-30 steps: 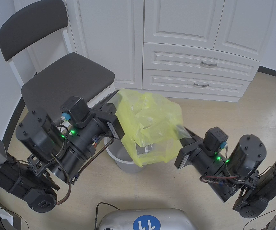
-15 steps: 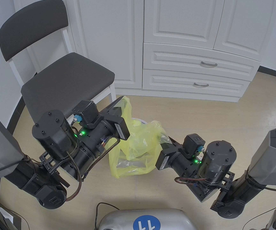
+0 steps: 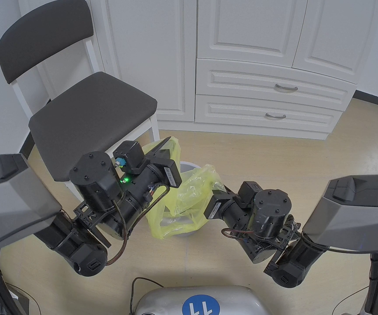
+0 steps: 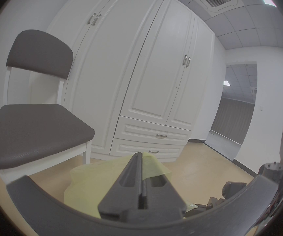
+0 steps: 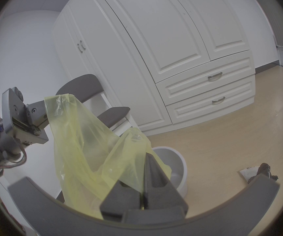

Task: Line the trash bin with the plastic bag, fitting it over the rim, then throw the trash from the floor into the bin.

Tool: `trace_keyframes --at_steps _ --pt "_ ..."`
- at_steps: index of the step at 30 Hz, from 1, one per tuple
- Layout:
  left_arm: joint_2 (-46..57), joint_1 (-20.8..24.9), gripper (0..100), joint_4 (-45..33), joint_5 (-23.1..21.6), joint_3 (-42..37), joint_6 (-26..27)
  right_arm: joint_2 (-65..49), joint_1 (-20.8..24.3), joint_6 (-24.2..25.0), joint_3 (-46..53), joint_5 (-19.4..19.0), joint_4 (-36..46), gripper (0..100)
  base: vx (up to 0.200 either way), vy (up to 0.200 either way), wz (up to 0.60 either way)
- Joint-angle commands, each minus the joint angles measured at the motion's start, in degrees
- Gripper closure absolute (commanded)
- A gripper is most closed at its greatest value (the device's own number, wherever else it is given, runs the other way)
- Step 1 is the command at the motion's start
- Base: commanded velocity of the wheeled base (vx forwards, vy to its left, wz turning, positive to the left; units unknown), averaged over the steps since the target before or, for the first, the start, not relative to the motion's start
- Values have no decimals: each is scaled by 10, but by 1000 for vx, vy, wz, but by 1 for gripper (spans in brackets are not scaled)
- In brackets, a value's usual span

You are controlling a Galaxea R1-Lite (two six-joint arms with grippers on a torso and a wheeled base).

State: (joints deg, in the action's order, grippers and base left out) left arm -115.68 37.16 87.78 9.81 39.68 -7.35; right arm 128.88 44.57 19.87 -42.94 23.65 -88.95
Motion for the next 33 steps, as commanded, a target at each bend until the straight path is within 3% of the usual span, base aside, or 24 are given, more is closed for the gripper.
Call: trace_keyframes --at_steps 1,19,30,33 --pt "-46 1 100 1 17 30 -9 35 -16 1 -17 0 -10 100 0 0 0" --pt "-166 13 100 1 64 124 -61 65 -53 -30 -15 0 -10 100 0 0 0" --pt "-235 -35 100 0 71 191 -69 89 -55 -23 -41 0 -10 100 0 0 0" --pt "-248 -47 100 0 71 209 -92 95 -55 -20 -46 1 -10 100 0 0 0"
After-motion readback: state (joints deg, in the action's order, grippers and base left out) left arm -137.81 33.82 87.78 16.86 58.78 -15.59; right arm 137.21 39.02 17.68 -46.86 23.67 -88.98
